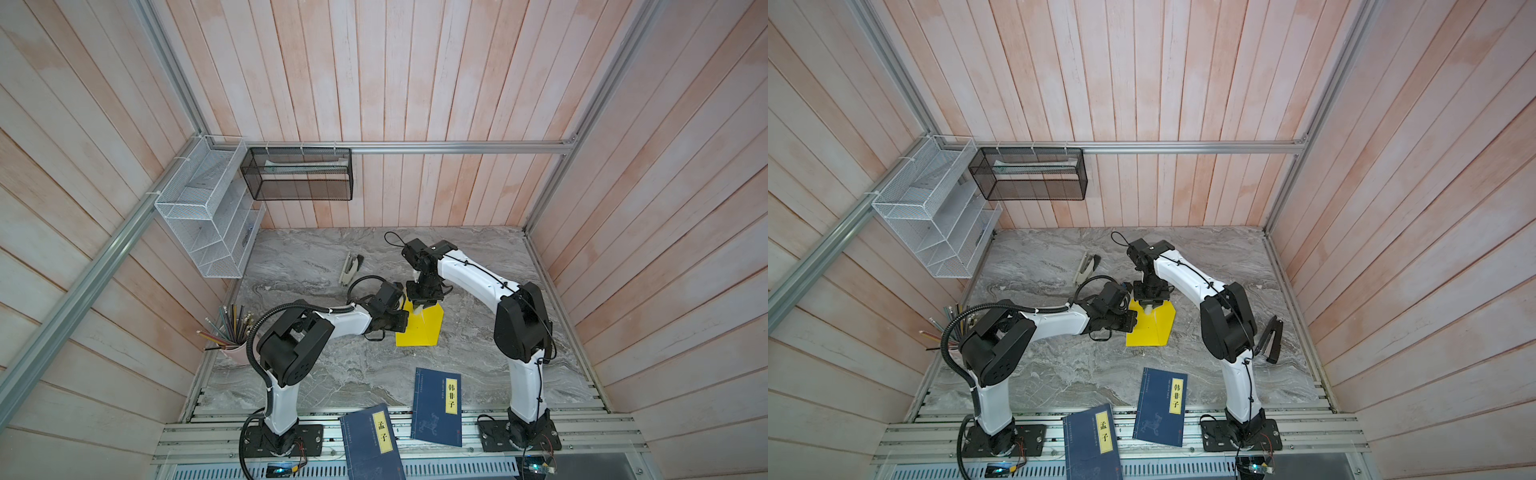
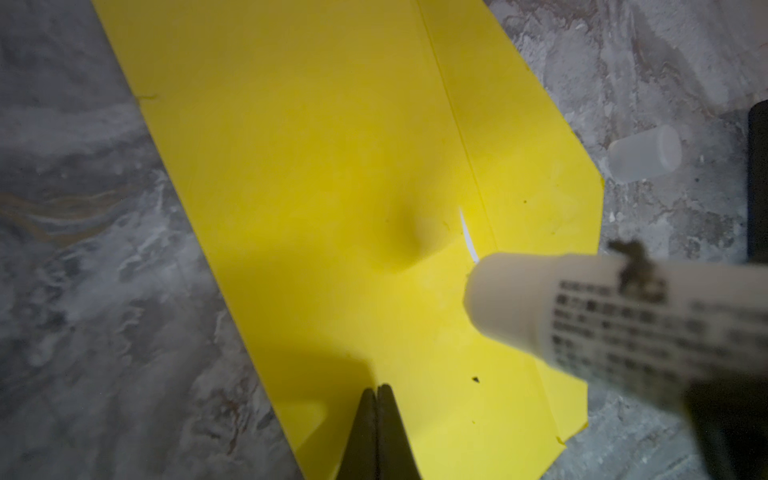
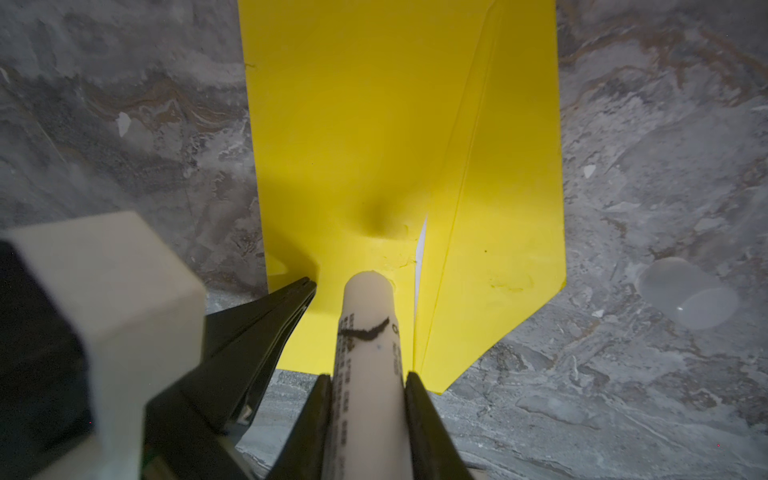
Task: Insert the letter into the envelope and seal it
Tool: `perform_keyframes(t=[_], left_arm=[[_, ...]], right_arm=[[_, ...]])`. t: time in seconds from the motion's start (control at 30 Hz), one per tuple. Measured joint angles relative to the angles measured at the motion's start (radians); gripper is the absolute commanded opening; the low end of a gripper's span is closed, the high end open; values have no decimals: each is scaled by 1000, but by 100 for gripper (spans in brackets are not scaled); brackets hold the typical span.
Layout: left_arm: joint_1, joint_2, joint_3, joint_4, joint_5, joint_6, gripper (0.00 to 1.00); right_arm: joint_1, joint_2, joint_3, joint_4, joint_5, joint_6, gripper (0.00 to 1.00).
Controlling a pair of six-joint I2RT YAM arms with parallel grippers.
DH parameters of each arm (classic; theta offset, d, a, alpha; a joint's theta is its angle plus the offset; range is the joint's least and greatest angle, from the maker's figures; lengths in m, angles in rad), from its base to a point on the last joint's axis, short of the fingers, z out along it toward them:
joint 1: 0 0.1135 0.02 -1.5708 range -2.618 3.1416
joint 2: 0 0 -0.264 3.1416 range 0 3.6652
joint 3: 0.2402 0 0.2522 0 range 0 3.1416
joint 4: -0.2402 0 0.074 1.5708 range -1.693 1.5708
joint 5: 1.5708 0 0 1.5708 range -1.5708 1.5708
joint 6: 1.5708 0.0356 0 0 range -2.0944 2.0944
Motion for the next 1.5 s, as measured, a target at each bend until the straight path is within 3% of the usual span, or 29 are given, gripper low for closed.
perform_keyframes(t=[0.97, 1.5], left_arm=[[5, 28, 56, -57, 18, 2, 0], [5, 65, 128, -125, 19, 26, 0]], right_arm=[[-26, 69, -8, 15, 32, -8, 0], [-42, 97, 32, 15, 117, -8, 0]])
